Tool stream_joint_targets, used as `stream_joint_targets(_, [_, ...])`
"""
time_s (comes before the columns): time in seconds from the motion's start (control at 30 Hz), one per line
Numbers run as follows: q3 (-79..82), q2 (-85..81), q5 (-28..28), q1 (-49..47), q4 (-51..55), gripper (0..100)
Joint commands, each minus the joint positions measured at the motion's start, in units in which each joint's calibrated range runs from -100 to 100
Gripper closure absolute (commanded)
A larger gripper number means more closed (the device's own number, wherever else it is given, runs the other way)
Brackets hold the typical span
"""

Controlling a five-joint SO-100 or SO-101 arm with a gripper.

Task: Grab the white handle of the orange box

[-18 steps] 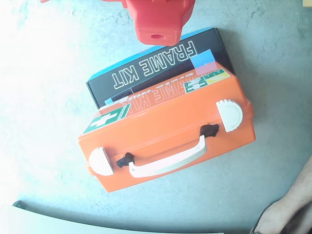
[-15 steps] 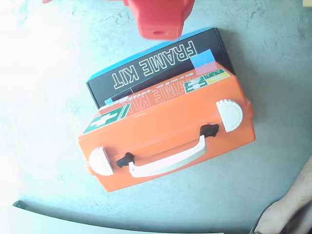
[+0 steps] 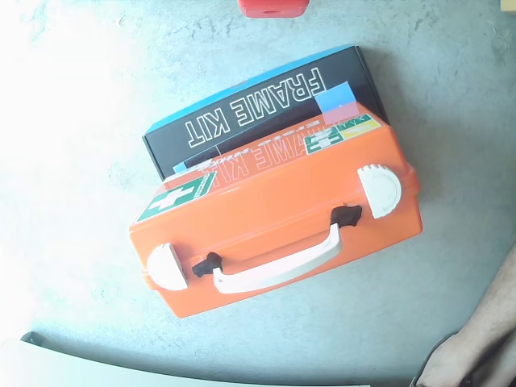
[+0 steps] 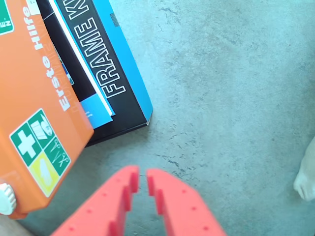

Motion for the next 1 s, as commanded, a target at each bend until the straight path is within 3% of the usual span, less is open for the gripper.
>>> stream_joint_targets(0.0, [-1.7, 1.1, -0.2, 4.9, 5.4, 96])
stream_joint_targets(0.17, [-7.9, 12.2, -0.3, 6.5, 13.1, 78])
stream_joint_targets(0.27, [-11.2, 17.6, -0.2, 6.6, 16.6, 73])
stream_joint_targets(0.6, [-12.6, 30.7, -0.3, 3.1, 18.8, 72])
stream_joint_targets(0.7, [-12.7, 31.6, -3.2, 1.6, 19.4, 72])
stream_joint_targets(0.87, [-16.8, 31.7, -3.2, 0.7, 26.5, 72])
stream_joint_targets(0.97, [-22.8, 31.7, -3.2, -0.5, 37.6, 72])
